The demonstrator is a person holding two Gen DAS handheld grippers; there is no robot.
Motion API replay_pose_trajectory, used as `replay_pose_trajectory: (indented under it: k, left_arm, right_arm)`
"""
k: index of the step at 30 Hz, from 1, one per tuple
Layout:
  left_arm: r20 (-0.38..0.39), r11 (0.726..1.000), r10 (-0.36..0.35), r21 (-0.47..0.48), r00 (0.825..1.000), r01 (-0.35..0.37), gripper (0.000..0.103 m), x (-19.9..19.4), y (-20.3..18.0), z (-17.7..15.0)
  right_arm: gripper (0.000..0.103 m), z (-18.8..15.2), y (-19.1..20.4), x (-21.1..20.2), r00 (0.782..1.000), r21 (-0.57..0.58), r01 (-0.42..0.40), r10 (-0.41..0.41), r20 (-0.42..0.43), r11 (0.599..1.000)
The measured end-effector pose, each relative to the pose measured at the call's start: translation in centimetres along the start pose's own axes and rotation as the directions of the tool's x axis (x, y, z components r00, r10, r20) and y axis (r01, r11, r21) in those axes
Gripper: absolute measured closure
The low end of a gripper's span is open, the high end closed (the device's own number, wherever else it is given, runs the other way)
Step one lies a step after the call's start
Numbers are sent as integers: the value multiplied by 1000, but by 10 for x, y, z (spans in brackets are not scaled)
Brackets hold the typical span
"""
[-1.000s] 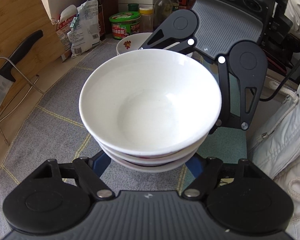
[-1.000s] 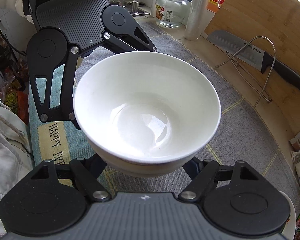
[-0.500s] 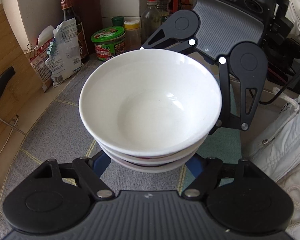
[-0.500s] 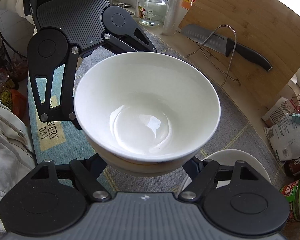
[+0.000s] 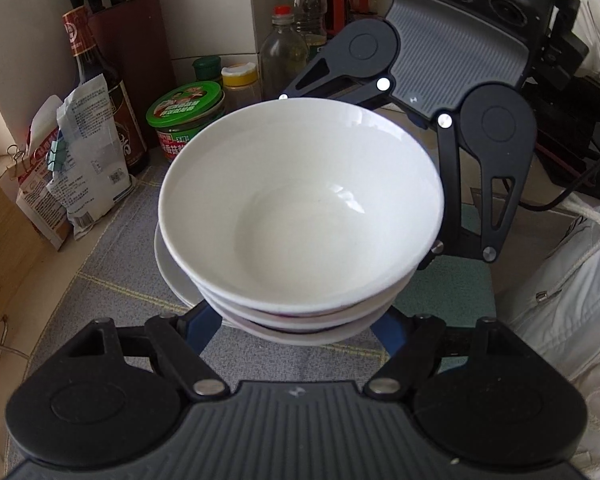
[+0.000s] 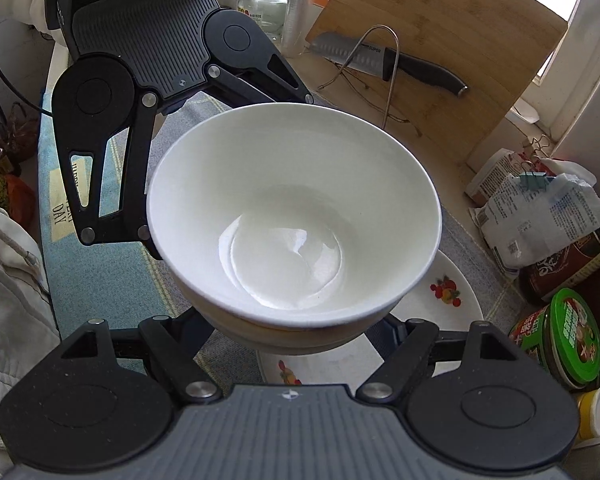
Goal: Organize plates and bowls
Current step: 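Lift the bowl stack with both tools and carry it to the plate stack, then lower the bowl stack onto the plates and open both tools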
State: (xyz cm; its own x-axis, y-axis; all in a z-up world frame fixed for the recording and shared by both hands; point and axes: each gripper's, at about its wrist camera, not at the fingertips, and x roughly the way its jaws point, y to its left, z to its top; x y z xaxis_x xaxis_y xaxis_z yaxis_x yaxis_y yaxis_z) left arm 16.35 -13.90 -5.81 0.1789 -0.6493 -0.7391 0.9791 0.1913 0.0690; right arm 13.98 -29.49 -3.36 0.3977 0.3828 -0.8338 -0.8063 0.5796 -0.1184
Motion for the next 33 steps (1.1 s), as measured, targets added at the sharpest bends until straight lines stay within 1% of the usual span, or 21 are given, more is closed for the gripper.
replay_pose_trajectory:
  k: [8,18,25,33]
  left_arm:
    - [5,1000,-10,25,1000,10,23,29,7,19]
    - [-5,999,-24,23,1000,24,23,59,22,24]
    - [-7,999,-32,16,999,32,23,67,29,25]
    - [1,999,-36,4,999,36,23,69,34,25]
  right_arm:
    - [19,-19,-23,2,999,23,34,-34,-12,999]
    - [19,-29,-46,22,998,42,41,-38,-50,998]
    - [19,-31,-54,28,997,52,40,-36,-65,998]
    - [19,-30,-55,29,998,65,38,-34,-60,997]
